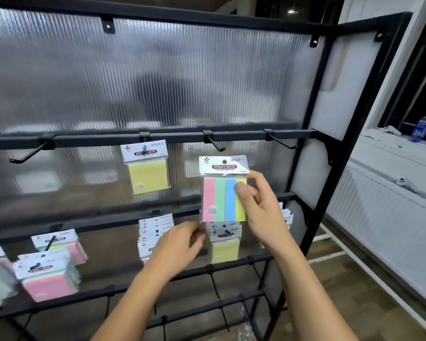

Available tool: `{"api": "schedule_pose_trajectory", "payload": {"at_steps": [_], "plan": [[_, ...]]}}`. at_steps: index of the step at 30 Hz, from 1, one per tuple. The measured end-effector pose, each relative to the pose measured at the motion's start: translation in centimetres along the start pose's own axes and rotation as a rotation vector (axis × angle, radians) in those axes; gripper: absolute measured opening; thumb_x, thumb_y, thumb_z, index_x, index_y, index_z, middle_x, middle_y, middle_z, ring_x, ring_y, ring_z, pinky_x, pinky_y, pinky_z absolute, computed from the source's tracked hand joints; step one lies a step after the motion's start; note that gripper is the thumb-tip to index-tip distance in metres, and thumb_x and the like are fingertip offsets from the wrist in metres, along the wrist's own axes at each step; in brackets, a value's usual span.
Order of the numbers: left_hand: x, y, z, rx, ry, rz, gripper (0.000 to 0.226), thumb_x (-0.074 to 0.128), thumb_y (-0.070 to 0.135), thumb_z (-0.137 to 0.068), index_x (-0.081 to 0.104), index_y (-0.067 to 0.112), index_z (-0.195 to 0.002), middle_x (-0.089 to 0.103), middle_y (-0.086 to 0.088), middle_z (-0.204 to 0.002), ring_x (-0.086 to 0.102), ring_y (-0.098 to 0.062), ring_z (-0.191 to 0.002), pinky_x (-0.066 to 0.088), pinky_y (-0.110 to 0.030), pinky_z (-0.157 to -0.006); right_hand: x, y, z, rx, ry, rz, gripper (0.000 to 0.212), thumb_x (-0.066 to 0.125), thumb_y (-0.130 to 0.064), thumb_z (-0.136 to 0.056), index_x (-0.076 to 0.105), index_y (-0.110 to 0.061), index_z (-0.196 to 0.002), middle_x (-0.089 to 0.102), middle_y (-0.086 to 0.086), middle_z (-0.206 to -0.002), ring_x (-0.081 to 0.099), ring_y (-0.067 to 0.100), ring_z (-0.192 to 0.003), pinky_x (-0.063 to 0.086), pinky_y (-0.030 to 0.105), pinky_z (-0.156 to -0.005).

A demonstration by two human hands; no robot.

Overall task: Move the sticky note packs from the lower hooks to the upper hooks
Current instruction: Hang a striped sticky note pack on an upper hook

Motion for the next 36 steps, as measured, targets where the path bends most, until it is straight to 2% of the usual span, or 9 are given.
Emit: {"api": "schedule_pose_trajectory", "payload": {"at_steps": [2, 7, 12, 16, 19, 25, 30, 33, 36], "plan": [[0.1, 0.0, -0.2, 0.020, 0.005, -0.026, 0.020, 0.050, 0.035, -0.093, 0.062, 0.025, -0.105, 0.065, 0.012, -0.102, 0.060, -0.013, -0.095, 0.051, -0.035, -0.082, 0.1, 0.0, -0.7, -0.015, -0.001, 0.000, 0.026, 0.049, -0.027, -0.099, 0.051, -0.015, -0.122, 0.075, 0.005, -0.106, 0.069, 0.022, -0.103, 0.051, 0.040, -0.090], [0.3, -0.1, -0.9, 0.050, 0.009, -0.085, 0.016, 0.049, 0.034, -0.094, 0.061, 0.024, -0.097, 0.061, 0.013, -0.091, 0.058, -0.012, -0.088, 0.049, -0.032, -0.075, -0.2, 0.5, -2.2, -0.014, 0.007, -0.001, 0.031, 0.049, -0.029, -0.098, 0.050, -0.013, -0.124, 0.074, 0.005, -0.107, 0.069, 0.020, -0.101, 0.052, 0.032, -0.085], [0.4, -0.2, -1.8, 0.065, 0.016, -0.062, 0.020, 0.049, 0.035, -0.093, 0.062, 0.031, -0.108, 0.062, 0.018, -0.098, 0.057, -0.007, -0.093, 0.049, -0.031, -0.081, -0.6, 1.8, -3.5, -0.007, 0.020, -0.007, 0.031, 0.049, -0.028, -0.099, 0.049, -0.012, -0.125, 0.073, 0.007, -0.110, 0.068, 0.022, -0.104, 0.053, 0.039, -0.088], [0.5, -0.2, -2.3, 0.068, 0.023, -0.048, 0.021, 0.050, 0.033, -0.094, 0.062, 0.031, -0.111, 0.062, 0.019, -0.100, 0.057, -0.005, -0.095, 0.048, -0.028, -0.082, -0.8, 2.7, -4.2, 0.004, 0.020, -0.009, 0.024, 0.047, -0.021, -0.101, 0.051, -0.011, -0.123, 0.074, 0.009, -0.106, 0.069, 0.019, -0.099, 0.053, 0.025, -0.081], [0.7, -0.3, -2.6, 0.063, 0.022, -0.040, 0.021, 0.050, 0.033, -0.095, 0.061, 0.030, -0.112, 0.062, 0.019, -0.100, 0.056, -0.004, -0.095, 0.048, -0.027, -0.082, -0.8, 3.1, -4.6, 0.003, 0.020, -0.009, 0.024, 0.047, -0.022, -0.101, 0.051, -0.012, -0.123, 0.074, 0.008, -0.102, 0.070, 0.018, -0.094, 0.053, 0.024, -0.077], [1.0, -0.7, -3.3, 0.052, 0.019, -0.035, 0.019, 0.050, 0.033, -0.095, 0.062, 0.031, -0.110, 0.062, 0.020, -0.102, 0.056, -0.002, -0.096, 0.047, -0.025, -0.082, -0.9, 3.7, -5.8, 0.003, 0.038, 0.019, 0.024, 0.049, -0.024, -0.101, 0.053, -0.015, -0.122, 0.075, -0.005, -0.100, 0.069, 0.009, -0.094, 0.051, 0.019, -0.076], [1.2, -1.0, -3.8, 0.039, 0.006, -0.027, 0.019, 0.050, 0.035, -0.095, 0.061, 0.031, -0.110, 0.060, 0.021, -0.099, 0.054, 0.000, -0.093, 0.047, -0.023, -0.081, -0.9, 4.3, -7.2, 0.010, 0.069, 0.087, 0.011, 0.050, -0.028, -0.101, 0.057, -0.024, -0.109, 0.068, -0.018, -0.083, 0.062, 0.003, -0.082, 0.049, 0.021, -0.076], [1.3, -1.2, -4.0, 0.034, 0.004, -0.022, 0.019, 0.049, 0.035, -0.095, 0.061, 0.032, -0.110, 0.060, 0.021, -0.099, 0.054, -0.001, -0.093, 0.048, -0.024, -0.080, -0.5, 4.4, -8.1, 0.022, 0.065, 0.107, 0.007, 0.048, -0.023, -0.102, 0.056, -0.024, -0.102, 0.066, -0.025, -0.073, 0.058, -0.007, -0.070, 0.045, 0.010, -0.066], [1.4, -1.2, -4.1, 0.035, 0.005, -0.023, 0.019, 0.049, 0.035, -0.095, 0.061, 0.032, -0.109, 0.060, 0.020, -0.098, 0.054, -0.001, -0.093, 0.047, -0.024, -0.080, -0.2, 4.9, -8.9, 0.038, 0.072, 0.129, 0.009, 0.048, -0.024, -0.102, 0.056, -0.020, -0.105, 0.068, -0.018, -0.075, 0.061, -0.002, -0.073, 0.047, 0.016, -0.068]]}}
Point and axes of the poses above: each hand's wrist, its own z-axis away from the middle knuckle, its own x-axis out of the palm, y = z × x, the point moved 9 cm from there along -z, towards the middle knuckle
